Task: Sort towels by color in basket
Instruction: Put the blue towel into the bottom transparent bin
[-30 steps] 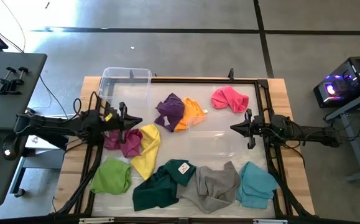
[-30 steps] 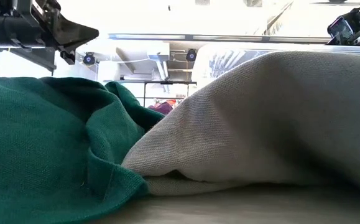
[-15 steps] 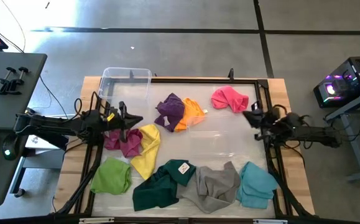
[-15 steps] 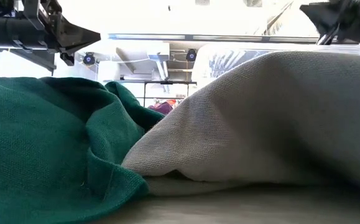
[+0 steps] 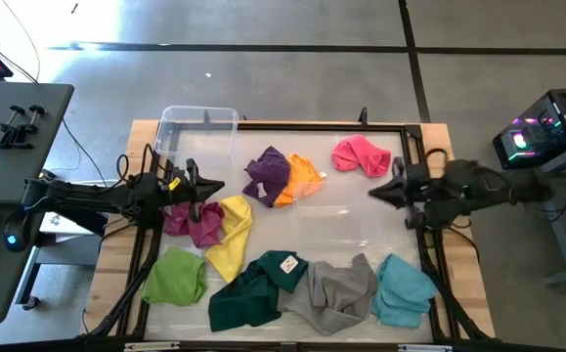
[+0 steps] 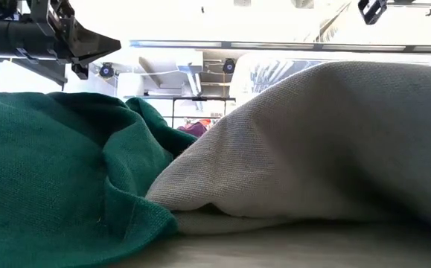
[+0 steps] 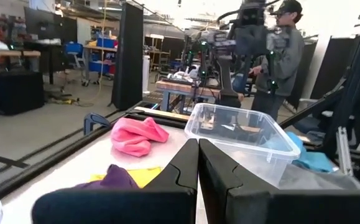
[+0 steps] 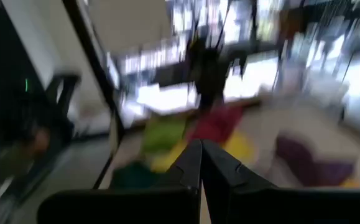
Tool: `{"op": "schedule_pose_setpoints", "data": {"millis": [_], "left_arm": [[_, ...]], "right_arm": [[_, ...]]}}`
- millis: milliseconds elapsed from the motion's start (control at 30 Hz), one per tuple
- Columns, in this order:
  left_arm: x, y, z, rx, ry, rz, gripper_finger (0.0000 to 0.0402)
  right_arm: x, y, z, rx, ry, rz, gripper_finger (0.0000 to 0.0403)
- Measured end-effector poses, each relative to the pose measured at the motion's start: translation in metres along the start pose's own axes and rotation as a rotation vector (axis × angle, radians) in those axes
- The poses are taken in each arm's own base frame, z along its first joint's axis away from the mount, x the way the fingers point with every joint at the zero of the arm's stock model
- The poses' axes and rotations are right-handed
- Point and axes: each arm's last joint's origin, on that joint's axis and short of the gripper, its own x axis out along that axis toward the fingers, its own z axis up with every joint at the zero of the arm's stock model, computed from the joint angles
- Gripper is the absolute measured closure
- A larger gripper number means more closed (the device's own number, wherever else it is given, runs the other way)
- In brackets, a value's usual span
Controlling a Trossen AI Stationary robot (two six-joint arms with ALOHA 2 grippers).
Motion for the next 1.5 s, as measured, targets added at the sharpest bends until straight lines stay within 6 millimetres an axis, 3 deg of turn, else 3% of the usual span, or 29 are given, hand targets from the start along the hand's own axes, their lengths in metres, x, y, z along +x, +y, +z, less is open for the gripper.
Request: {"op": "schedule_pose_setpoints", "data": {"millis": [133,233,433,600,733,833,1033,1167,1333,1500], "left_arm": [[-0.001,-0.003,0.0,-0.01,0.004,-0.022,0.0401],[-0.001,-0.006,0.0,-0.017,-0.001,0.006,0.0401],[-0.004,-0.016,0.0,-0.036,-0.009,-0.022,0.0401],[-0.005,-0.029,0.003,-0.049,-0.049,-0.093,0.0401],[-0.005,-0.038,-0.002,-0.052,-0.02,-0.105,0.0401],[-0.005,-0.044,-0.007,-0.05,0.012,-0.115,0.0401],[-0.004,-0.056,-0.012,-0.048,0.037,-0.17,0.0401],[-0.003,-0.06,-0.015,-0.048,0.042,-0.163,0.0401],[-0.002,-0.064,-0.018,-0.045,0.046,-0.149,0.0401],[-0.001,-0.066,-0.02,-0.042,0.055,-0.149,0.0401]], "right_arm": [[0.03,0.035,0.003,0.02,0.309,0.007,0.0402],[0.04,0.068,-0.003,0.029,0.513,-0.039,0.0402],[0.039,0.131,-0.03,0.153,0.829,-0.132,0.0403],[0.033,0.161,-0.068,0.295,1.01,-0.294,0.0403],[0.034,0.167,-0.095,0.352,1.214,-0.461,0.0392],[0.038,0.162,-0.118,0.364,1.307,-0.523,0.036],[0.042,0.139,-0.17,0.439,1.406,-0.502,0.0274],[0.044,0.126,-0.196,0.461,1.425,-0.487,0.0243],[0.047,0.121,-0.216,0.42,1.433,-0.464,0.0253],[0.051,0.124,-0.221,0.37,1.441,-0.406,0.0325]]}}
